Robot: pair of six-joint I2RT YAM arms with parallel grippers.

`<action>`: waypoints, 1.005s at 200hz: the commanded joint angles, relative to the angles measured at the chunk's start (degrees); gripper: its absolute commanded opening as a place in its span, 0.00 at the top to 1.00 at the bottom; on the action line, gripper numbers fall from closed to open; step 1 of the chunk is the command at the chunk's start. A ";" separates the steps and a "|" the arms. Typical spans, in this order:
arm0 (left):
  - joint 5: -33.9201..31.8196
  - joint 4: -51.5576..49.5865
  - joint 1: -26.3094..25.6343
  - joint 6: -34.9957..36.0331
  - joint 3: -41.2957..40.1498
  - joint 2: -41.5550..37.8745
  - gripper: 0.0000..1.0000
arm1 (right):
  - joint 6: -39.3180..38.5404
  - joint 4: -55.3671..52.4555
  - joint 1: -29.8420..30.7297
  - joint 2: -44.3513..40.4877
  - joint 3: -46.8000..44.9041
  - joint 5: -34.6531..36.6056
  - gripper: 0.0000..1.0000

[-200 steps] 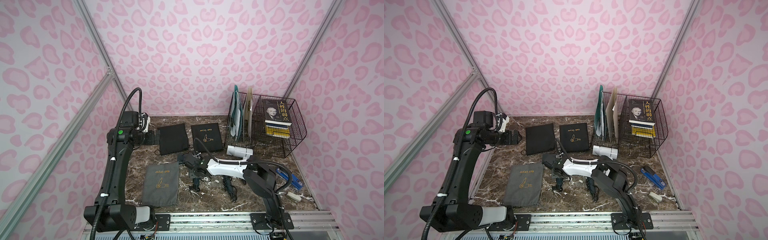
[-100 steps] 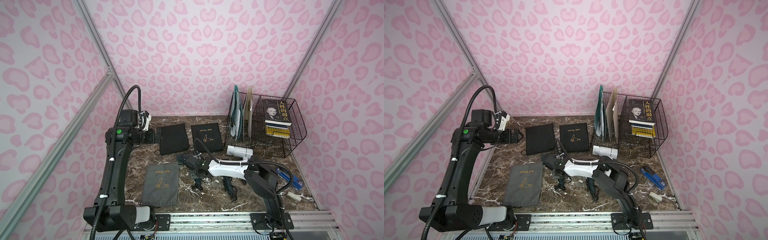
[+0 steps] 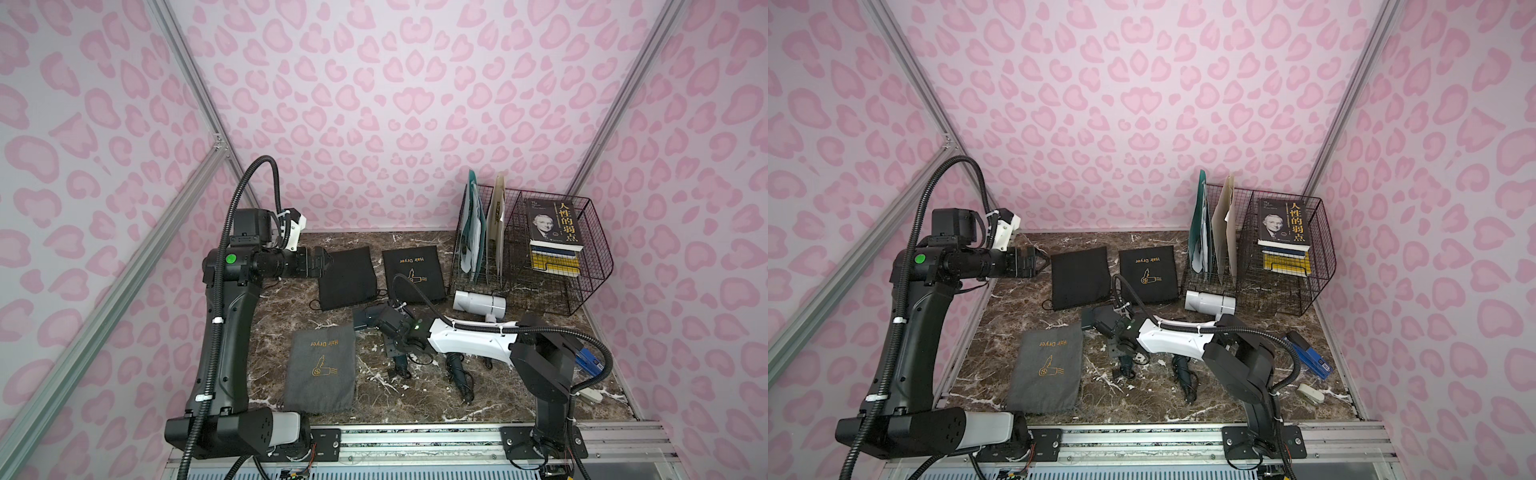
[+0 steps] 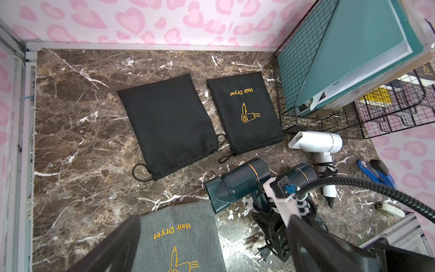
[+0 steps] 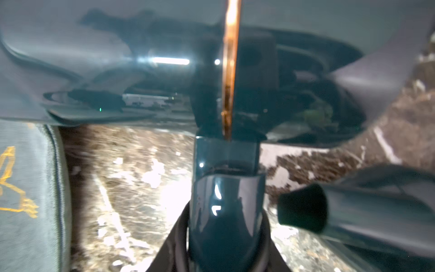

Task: Pack away hair dryers
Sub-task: Pick up the hair dryer from the center of the board.

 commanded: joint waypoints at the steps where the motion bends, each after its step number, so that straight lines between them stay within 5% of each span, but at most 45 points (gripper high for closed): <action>1: 2.71 -0.77 -0.26 1.02 2.21 0.74 0.01 | -3.65 2.65 0.60 -0.47 0.79 3.76 1.00; 133: 16.26 -8.37 -4.51 8.98 17.95 4.57 0.01 | -26.05 14.63 1.56 -18.17 -3.76 22.48 1.00; 201: 20.29 -15.19 -7.27 20.26 23.16 9.27 0.01 | -41.57 19.08 4.93 -24.84 -5.43 28.48 1.00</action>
